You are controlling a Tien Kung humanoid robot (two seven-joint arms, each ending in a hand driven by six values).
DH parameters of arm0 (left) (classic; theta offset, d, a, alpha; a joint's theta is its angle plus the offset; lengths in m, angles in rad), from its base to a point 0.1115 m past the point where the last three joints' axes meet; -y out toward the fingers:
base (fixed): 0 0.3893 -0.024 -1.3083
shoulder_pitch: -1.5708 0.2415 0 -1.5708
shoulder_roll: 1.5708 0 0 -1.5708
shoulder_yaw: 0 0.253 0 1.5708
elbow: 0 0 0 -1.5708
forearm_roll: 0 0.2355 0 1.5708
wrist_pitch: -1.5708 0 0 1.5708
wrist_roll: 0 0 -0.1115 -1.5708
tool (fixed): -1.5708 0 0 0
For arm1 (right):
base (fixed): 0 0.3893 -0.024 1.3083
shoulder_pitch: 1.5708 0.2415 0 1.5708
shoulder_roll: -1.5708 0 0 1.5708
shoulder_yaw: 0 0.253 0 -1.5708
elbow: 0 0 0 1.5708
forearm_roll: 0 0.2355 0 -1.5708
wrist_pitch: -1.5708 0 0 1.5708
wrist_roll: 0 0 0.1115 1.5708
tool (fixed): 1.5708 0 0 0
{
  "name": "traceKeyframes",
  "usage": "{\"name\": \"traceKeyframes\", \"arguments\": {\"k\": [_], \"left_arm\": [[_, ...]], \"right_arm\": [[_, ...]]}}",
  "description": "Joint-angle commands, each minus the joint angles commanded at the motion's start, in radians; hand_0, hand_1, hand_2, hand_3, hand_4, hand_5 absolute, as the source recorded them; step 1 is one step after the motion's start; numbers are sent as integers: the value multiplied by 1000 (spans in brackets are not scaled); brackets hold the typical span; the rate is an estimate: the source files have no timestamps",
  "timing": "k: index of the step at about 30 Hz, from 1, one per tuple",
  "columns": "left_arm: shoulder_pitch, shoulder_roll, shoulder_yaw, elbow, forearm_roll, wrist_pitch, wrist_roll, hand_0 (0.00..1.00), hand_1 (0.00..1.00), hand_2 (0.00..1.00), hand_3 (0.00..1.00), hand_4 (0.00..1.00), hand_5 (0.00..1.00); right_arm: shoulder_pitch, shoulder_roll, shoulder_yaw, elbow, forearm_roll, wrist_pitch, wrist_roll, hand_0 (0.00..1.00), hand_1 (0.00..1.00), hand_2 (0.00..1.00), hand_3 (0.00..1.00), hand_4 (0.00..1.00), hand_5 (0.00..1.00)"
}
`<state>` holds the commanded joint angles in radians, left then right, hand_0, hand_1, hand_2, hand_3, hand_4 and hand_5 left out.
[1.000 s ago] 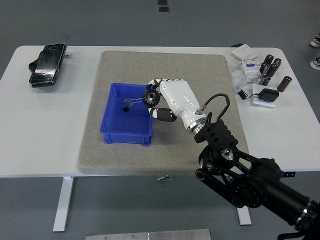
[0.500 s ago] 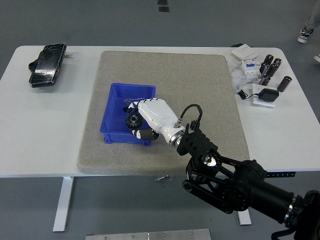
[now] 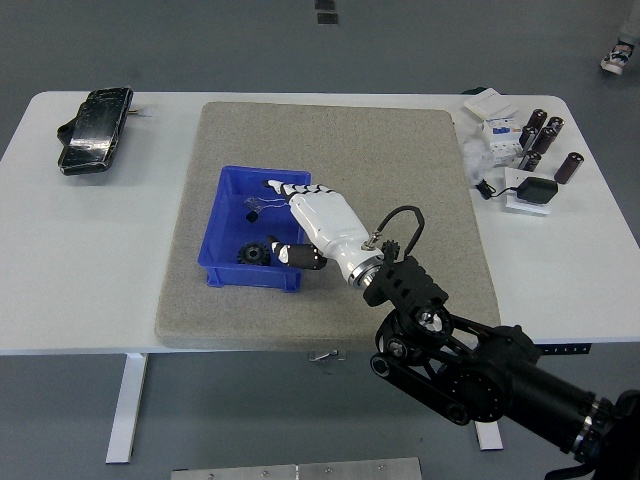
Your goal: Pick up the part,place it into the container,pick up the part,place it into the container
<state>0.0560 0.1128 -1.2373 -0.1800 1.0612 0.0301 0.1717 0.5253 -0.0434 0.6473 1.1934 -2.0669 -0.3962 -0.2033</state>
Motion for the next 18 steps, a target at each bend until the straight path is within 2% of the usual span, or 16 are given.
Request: {"name": "traceKeyframes", "arguments": {"k": [5,6,8,11,12,14,18], "left_arm": [[3,-1,1,0,0,0,1,637,607,577,565,635,355],[4,0,1,0,0,0,1,637,607,577,565,643,360],[3,0,-2,0,4,-1,0,637,607,577,565,643,360],[2,0,-5,0,8,-2,-1,637,607,577,565,643,360],[2,0,-6,0,9,-2,-1,637,607,578,564,639,358],[2,0,-6,0,11,-2,-1,637,607,578,564,639,358],[2,-1,-8,0,14,-2,-1,637,607,576,565,608,337]], "right_arm": [[-59,-63,115,26,-13,-20,-13,825,806,814,856,653,283],[-70,-78,133,26,-9,-18,-17,789,762,786,832,650,291],[-96,-113,163,24,-1,-13,-25,789,762,786,832,650,291],[-131,-145,168,20,11,-2,-33,789,762,786,832,650,291],[-145,-154,166,18,16,3,-35,724,734,787,832,641,274],[-170,-167,158,15,29,9,-36,724,734,787,832,641,274],[-192,-174,143,6,47,11,-34,692,707,778,815,645,271]]}}
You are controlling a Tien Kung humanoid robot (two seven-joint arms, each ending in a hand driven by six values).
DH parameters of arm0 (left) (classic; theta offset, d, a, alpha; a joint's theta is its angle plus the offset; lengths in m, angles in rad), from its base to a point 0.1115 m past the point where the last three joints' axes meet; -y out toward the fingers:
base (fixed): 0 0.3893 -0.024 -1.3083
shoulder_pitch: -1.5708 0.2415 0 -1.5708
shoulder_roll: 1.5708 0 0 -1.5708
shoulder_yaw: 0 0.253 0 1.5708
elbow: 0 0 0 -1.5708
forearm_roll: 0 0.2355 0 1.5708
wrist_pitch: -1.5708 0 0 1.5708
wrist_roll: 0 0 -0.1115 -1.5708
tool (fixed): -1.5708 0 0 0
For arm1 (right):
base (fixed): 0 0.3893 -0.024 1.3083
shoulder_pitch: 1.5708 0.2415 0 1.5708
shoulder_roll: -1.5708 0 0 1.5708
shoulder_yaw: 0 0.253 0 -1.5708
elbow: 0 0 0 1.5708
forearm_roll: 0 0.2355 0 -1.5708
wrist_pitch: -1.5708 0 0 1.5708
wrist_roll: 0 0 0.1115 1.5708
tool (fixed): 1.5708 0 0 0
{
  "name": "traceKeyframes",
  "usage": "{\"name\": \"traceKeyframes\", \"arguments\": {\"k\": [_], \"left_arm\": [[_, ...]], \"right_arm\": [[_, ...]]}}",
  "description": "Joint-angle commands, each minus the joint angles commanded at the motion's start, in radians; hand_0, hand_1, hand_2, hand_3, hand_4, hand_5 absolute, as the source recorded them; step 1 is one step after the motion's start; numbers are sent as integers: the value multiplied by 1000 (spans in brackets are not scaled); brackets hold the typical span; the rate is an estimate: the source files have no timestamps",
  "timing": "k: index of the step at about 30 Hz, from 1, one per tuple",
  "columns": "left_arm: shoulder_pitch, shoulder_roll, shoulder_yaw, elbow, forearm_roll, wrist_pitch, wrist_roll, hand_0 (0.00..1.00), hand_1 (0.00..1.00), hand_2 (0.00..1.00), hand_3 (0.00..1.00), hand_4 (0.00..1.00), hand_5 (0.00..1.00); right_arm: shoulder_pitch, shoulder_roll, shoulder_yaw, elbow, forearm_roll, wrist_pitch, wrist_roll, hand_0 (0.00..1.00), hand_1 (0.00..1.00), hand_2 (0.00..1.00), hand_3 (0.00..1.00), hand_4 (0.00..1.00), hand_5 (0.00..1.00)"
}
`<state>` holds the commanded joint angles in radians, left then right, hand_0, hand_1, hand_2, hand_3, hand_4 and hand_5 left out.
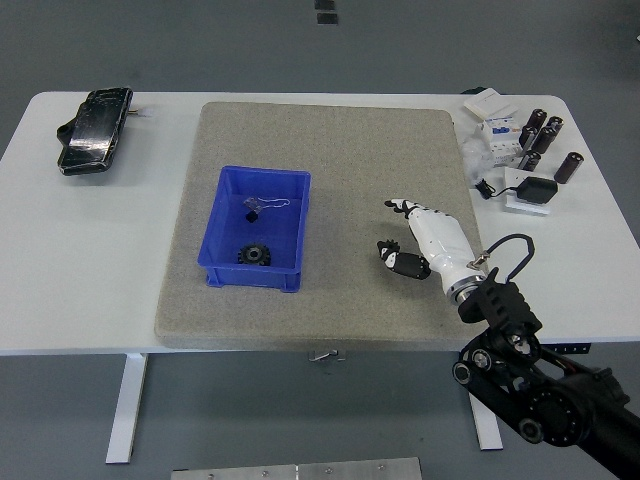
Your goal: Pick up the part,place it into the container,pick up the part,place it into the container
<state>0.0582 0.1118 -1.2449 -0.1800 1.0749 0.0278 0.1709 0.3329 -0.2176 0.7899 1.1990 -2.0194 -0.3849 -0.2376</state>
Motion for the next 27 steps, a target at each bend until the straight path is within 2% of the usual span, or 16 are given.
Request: {"name": "traceKeyframes", "arguments": {"k": [10,11,12,17,18,23,24,27], "left_arm": [[0,2,1,0,1,0,-2,637,607,576,566,595,328],[0,2,1,0,0,0,-2,637,607,576,566,595,328],[1,2,2,0,0,0,-1,636,607,576,565,590,331],[0,3,3,0,-1,0,-2,636,607,576,565,590,331],[-1,4,2,0,-1,0,-3,636,606,576,564,588,332],[-3,4,-1,0,2,-1,-5,636,606,576,564,588,332],[-3,4,-1,0,3,-1,-6,636,606,577,564,587,341],[-3,4,0,0,2,-1,-6,636,606,577,564,587,341]], "right_arm": [[10,8,-16,-59,9,8,12,670,689,768,796,648,276],[11,8,-17,-61,9,8,13,670,689,768,796,648,276],[12,8,-19,-64,10,8,13,640,665,736,750,630,292],[16,9,-32,-68,12,5,17,640,665,736,750,630,292],[17,10,-34,-68,11,4,17,548,561,620,660,390,187],[19,12,-46,-68,4,-3,16,548,561,620,660,390,187],[20,12,-49,-67,2,-4,15,545,495,537,585,376,38],[20,12,-54,-67,-5,-9,15,545,495,537,585,376,38]]}}
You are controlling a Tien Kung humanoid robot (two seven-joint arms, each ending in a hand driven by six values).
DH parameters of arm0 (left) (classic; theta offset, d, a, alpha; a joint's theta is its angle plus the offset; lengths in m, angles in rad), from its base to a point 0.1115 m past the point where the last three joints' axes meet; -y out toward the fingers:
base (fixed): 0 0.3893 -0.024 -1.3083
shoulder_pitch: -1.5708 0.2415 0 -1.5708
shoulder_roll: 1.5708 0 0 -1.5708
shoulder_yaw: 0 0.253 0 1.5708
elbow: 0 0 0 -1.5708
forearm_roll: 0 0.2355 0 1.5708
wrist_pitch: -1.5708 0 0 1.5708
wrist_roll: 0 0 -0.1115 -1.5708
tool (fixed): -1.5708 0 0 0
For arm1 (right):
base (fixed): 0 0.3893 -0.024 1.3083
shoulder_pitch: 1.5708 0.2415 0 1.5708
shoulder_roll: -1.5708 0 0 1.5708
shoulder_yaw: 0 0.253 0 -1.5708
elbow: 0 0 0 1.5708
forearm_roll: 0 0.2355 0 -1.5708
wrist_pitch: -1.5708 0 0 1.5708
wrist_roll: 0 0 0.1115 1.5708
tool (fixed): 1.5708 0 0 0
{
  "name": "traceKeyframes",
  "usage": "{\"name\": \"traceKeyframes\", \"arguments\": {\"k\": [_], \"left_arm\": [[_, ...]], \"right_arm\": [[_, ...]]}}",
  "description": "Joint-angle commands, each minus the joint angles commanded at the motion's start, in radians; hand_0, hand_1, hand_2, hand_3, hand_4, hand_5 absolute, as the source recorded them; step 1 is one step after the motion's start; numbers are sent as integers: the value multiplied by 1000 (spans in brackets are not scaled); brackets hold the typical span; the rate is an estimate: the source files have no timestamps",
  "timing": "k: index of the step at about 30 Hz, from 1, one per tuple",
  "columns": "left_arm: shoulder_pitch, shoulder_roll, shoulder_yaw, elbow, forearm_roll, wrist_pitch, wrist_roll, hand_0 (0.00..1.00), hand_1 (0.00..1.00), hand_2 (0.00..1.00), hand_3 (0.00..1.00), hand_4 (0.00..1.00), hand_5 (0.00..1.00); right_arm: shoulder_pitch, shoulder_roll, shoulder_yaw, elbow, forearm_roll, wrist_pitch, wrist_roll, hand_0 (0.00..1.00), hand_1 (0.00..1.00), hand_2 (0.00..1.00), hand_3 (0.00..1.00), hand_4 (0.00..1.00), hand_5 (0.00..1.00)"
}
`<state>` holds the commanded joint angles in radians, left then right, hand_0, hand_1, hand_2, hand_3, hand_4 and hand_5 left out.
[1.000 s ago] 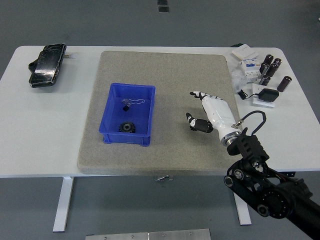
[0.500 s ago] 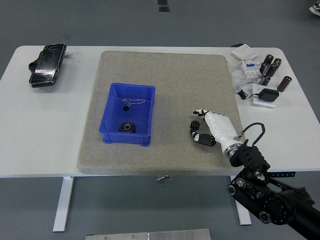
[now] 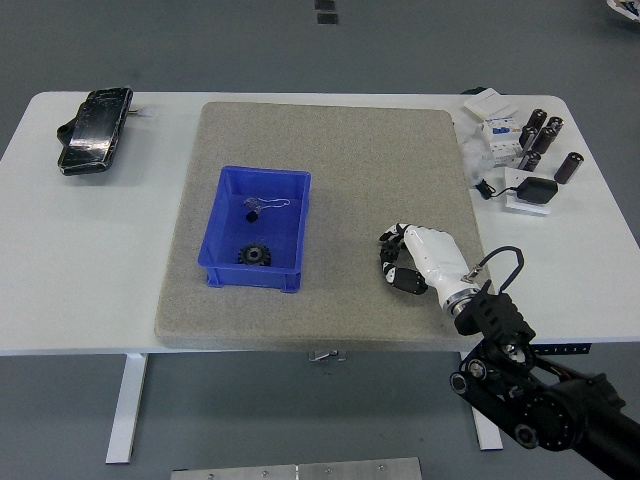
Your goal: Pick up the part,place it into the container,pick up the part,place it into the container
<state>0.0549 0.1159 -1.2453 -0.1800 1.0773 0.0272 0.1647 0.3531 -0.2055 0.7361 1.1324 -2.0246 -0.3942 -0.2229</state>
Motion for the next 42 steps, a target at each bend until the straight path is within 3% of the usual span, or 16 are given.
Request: {"name": "traceKeyframes", "arguments": {"k": [2,3,13,19,25,32,33,38,39,42], "left_arm": [[0,0,0,0,0,0,0,636,606,577,564,587,341],[0,0,0,0,1,0,-1,637,607,578,565,587,344],[0,1,0,0,-2,3,-8,637,608,579,569,582,339],[0,0,-2,0,1,4,-6,636,608,580,570,591,347],[-1,0,-2,0,5,1,-1,636,607,580,571,597,355],[0,1,2,0,3,0,4,636,607,580,569,608,366],[0,1,3,0,3,0,5,636,608,582,571,622,380],[0,2,3,0,2,0,8,636,608,582,571,622,380],[0,2,3,0,2,0,8,637,608,582,572,623,384],[-1,2,2,0,2,0,9,637,608,582,572,623,384]], "right_arm": [[0,0,-3,1,-9,-4,-2,545,495,537,585,376,38],[0,0,-4,1,-12,-6,-3,528,463,461,515,406,2],[4,-1,-8,2,-47,-25,-9,530,452,432,500,362,2],[43,9,-7,33,-61,-45,-3,540,461,428,503,337,2],[109,65,-60,72,-98,-46,-9,541,460,418,492,322,2],[171,143,-160,63,-142,-19,-13,561,461,421,496,318,2],[179,151,-170,60,-152,-10,-16,653,626,628,646,422,32],[207,175,-206,47,-183,29,-37,653,626,628,646,422,32],[210,178,-211,45,-184,32,-38,792,799,791,728,552,190],[215,184,-220,42,-185,30,-39,792,799,791,728,552,190]]}}
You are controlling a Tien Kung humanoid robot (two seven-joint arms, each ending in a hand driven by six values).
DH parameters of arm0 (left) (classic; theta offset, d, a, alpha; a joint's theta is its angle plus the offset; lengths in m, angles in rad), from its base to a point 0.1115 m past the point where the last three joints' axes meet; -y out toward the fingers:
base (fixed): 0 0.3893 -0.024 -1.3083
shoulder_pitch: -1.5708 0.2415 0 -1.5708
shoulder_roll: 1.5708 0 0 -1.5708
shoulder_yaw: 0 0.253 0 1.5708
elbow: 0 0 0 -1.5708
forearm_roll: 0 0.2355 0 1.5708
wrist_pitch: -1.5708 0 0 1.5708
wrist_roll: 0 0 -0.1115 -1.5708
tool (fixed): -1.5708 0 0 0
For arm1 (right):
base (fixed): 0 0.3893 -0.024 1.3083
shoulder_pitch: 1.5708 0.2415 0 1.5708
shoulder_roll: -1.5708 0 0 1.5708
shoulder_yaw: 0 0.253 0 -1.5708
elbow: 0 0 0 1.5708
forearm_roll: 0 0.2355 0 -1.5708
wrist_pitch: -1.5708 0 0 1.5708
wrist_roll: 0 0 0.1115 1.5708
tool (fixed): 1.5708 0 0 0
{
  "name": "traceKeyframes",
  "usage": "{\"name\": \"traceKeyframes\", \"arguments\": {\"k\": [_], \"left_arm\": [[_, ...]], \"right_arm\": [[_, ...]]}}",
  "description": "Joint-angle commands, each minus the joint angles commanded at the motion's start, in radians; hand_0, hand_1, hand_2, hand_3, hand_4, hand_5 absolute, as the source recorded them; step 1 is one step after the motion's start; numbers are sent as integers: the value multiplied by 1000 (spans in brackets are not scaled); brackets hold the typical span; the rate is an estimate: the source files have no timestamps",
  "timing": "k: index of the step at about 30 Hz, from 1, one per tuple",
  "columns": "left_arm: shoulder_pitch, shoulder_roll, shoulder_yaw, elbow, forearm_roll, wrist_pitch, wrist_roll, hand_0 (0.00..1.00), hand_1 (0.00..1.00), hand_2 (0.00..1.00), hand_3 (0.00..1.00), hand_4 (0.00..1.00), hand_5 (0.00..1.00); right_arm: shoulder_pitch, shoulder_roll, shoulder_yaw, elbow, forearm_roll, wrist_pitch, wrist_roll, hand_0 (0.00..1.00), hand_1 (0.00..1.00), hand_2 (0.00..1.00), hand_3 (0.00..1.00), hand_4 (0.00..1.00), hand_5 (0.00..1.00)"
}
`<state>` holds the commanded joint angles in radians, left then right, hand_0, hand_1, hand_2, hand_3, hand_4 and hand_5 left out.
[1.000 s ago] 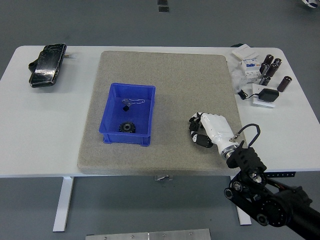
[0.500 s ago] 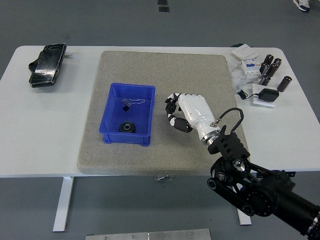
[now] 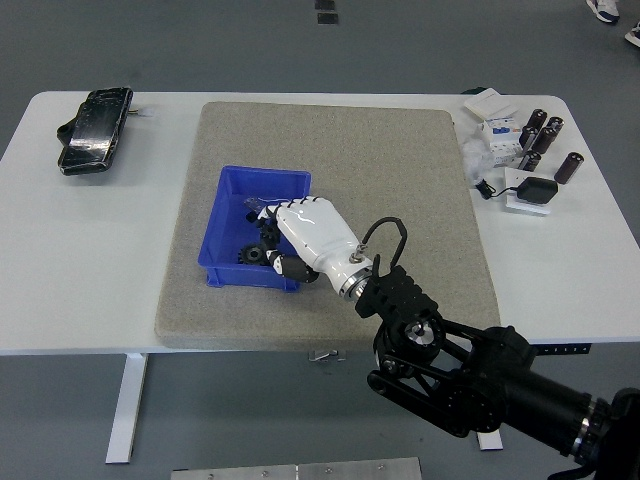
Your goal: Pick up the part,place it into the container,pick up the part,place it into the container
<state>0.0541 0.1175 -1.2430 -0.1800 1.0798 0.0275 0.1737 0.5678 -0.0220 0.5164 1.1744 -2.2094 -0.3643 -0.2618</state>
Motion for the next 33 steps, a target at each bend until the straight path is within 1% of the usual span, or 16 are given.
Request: {"name": "traceKeyframes", "arguments": {"k": [2,3,8,9,10,13,14,15,18,20,21,26,27,29,32,33], "left_arm": [[0,0,-1,0,1,0,1,637,608,582,572,623,384],[0,0,-1,0,2,0,1,637,608,582,572,624,384],[0,0,-3,0,4,0,3,637,608,582,572,624,384],[0,1,-3,0,4,0,3,636,608,581,572,624,380],[1,1,-3,0,4,0,4,636,608,581,572,624,380],[1,1,-4,0,4,0,4,636,608,581,572,624,380],[2,0,-4,0,4,0,4,636,608,581,572,624,380],[2,0,-4,0,4,0,4,636,608,581,573,622,373],[4,-2,-2,0,2,0,4,636,608,581,573,622,373],[6,-3,-1,0,1,0,4,636,608,581,573,622,373],[6,-4,-1,0,0,0,5,637,608,581,573,619,371],[9,-5,0,0,-3,1,4,637,608,581,573,619,371],[9,-5,0,0,-3,1,4,636,608,581,572,618,371],[10,-6,0,0,-4,1,4,636,608,581,572,618,371],[9,-7,0,0,-3,0,3,636,608,581,572,618,371],[9,-7,-1,0,-3,0,2,637,608,580,572,615,372]], "right_arm": [[0,3,-4,-3,2,-1,0,792,799,791,728,552,190],[-1,4,-5,-4,4,-1,0,881,865,846,808,651,242],[-9,4,2,-9,9,-2,-2,881,865,846,808,651,242],[-10,4,5,-9,10,-3,-2,888,872,851,833,681,257],[-13,4,8,-10,10,-4,-2,888,872,851,833,681,257],[-27,1,31,-3,23,-23,8,888,872,851,833,681,257],[-36,-2,48,2,44,-38,20,888,872,851,833,681,257],[-49,-6,68,9,71,-58,40,890,873,852,834,697,269],[-84,-22,125,23,165,-105,106,890,873,852,834,697,269],[-113,-38,171,31,243,-119,168,890,873,852,834,697,269],[-128,-47,195,32,285,-116,205,836,831,817,811,708,286],[-200,-78,305,17,473,-40,384,836,831,817,811,708,286],[-210,-81,322,13,504,-28,411,799,768,769,731,729,291],[-233,-88,367,4,588,-4,480,799,768,769,731,729,291],[-262,-95,423,-7,702,22,561,799,768,769,731,729,291],[-268,-96,436,-9,738,27,583,798,756,761,730,759,340]]}}
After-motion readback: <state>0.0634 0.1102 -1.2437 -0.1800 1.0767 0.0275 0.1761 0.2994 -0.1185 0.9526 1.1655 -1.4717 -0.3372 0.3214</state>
